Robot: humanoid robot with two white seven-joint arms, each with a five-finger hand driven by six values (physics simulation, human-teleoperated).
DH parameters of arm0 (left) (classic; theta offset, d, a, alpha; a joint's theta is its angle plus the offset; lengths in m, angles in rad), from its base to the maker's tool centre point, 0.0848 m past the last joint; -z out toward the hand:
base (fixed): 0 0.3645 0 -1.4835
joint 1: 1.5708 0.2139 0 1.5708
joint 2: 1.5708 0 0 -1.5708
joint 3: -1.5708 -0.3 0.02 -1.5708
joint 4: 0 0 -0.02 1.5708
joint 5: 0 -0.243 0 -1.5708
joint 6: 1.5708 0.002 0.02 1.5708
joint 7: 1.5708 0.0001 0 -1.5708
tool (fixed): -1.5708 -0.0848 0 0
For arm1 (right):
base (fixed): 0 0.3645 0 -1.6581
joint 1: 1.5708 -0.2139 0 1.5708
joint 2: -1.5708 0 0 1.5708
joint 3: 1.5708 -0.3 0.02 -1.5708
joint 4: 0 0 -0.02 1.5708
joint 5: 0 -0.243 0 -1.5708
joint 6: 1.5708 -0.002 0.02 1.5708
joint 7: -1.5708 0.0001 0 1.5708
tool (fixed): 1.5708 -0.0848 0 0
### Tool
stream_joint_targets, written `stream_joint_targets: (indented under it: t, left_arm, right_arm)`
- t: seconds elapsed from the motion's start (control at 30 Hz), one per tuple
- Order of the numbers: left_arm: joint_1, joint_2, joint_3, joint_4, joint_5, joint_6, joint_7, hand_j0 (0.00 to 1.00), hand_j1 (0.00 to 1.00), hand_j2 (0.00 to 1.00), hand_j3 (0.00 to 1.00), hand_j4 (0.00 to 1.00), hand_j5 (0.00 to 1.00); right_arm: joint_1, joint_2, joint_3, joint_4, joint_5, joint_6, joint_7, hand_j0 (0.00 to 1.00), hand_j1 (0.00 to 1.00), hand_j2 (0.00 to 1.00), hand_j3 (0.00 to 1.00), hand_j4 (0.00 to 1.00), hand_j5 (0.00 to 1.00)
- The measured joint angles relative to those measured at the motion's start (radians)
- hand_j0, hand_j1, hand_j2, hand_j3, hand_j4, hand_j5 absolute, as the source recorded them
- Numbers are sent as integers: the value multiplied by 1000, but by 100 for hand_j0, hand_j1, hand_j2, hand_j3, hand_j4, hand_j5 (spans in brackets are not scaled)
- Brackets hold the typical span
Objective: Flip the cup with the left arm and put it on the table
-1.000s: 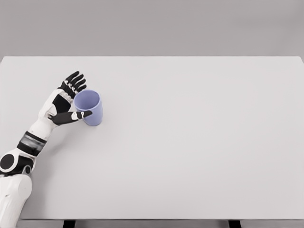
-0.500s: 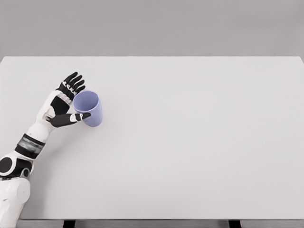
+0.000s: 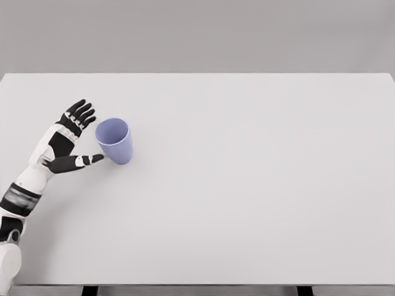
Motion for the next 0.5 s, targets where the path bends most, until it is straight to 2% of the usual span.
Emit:
stream_joint_targets:
  t: [0.13, 0.33, 0.5]
  left_arm:
    - [0, 64, 11, -20, -2, -24, 0, 100, 100, 100, 100, 100, 100]
    - [-2, 215, 10, -26, -17, -35, 0, 100, 100, 100, 100, 100, 100]
    - [-17, 277, 7, -28, -84, -31, 0, 100, 100, 100, 100, 100, 100]
  right_arm:
    - [0, 0, 0, 0, 0, 0, 0, 100, 100, 100, 100, 100, 100]
    - [0, 0, 0, 0, 0, 0, 0, 100, 100, 100, 100, 100, 100]
    - [-2, 0, 0, 0, 0, 0, 0, 100, 100, 100, 100, 100, 100]
